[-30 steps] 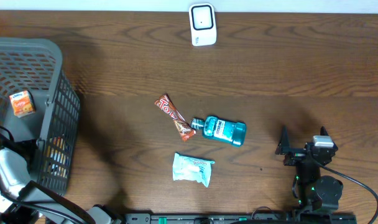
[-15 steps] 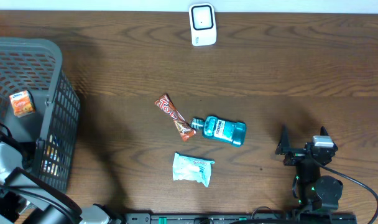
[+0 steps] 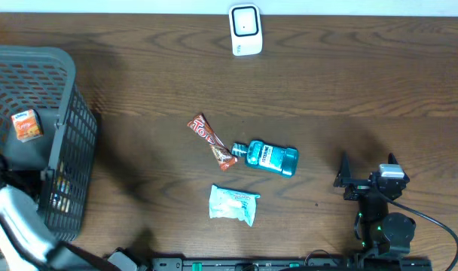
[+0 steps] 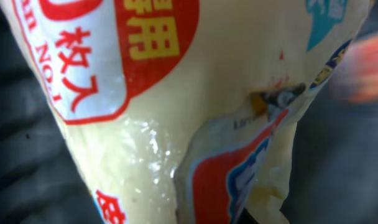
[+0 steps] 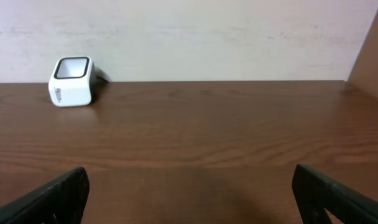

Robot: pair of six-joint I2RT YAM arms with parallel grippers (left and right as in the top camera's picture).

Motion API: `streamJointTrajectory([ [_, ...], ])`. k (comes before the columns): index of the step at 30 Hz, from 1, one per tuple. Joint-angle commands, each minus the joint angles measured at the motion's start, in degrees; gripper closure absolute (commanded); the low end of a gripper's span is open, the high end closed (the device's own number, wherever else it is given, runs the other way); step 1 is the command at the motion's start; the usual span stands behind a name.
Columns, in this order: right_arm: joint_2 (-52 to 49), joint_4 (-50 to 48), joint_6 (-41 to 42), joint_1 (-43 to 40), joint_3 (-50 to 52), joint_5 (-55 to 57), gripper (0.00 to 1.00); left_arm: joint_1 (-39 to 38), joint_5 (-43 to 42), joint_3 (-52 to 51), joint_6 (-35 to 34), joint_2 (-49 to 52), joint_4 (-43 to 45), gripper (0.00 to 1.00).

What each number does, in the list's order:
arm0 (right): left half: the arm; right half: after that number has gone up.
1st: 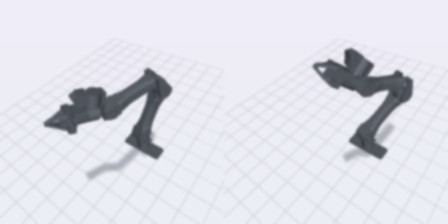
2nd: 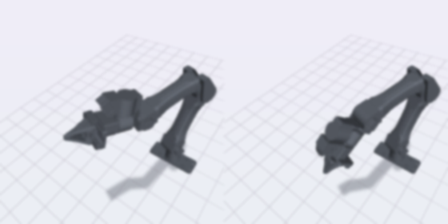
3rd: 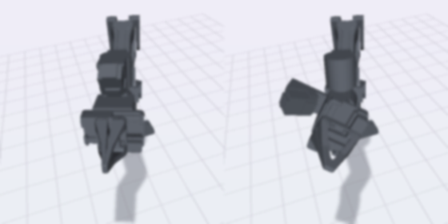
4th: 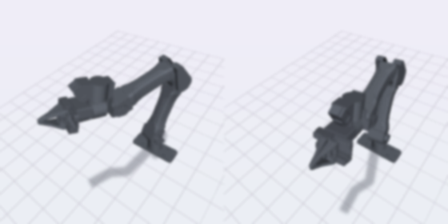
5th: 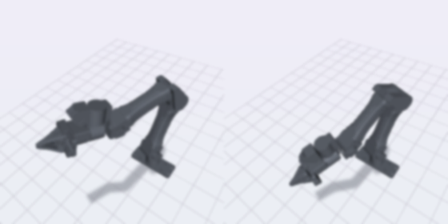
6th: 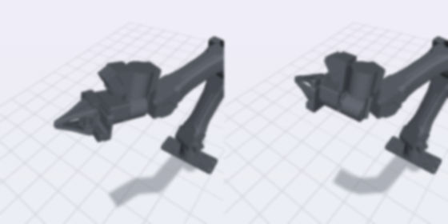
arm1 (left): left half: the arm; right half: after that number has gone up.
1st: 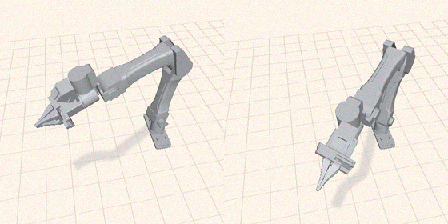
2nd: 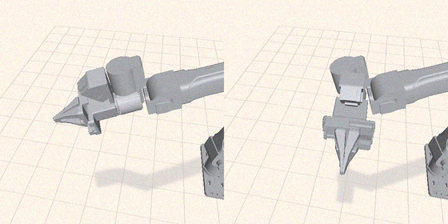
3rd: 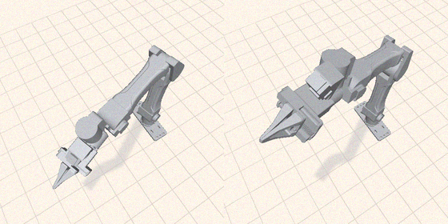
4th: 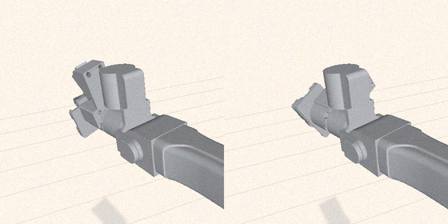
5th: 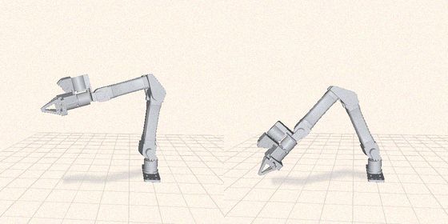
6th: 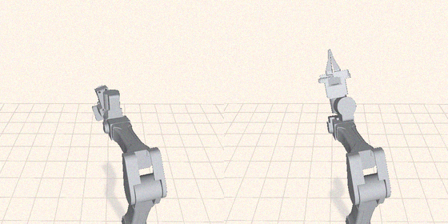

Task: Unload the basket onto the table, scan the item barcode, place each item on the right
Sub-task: 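Reach into the basket and grasp the large white-and-blue wipes pack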

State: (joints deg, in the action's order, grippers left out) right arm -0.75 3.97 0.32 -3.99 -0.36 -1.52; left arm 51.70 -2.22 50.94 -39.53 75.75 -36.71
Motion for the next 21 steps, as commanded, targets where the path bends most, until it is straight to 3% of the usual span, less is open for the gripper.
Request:
streamJointTrajectory([
  [1, 0.04, 0.22, -0.83, 0.24, 0.04, -0.13, 0.01, 0.13, -3.34, 2.8, 0.92, -8.5, 0.17, 0.92],
  [12, 0.04, 0.22, -0.83, 0.24, 0.04, -0.11, 0.01, 0.13, -14.38, 6.58, 0.68, -22.93, 6.4, 0.92],
  [18, 0.04, 0.22, -0.83, 0.24, 0.04, -0.11, 0.01, 0.13, -25.46, 9.77, -0.48, -22.4, 10.78, 0.92],
  [21, 0.04, 0.22, -0.83, 0.24, 0.04, -0.11, 0.01, 0.13, -31.23, 11.41, -4.33, -21.88, 14.67, 0.92],
])
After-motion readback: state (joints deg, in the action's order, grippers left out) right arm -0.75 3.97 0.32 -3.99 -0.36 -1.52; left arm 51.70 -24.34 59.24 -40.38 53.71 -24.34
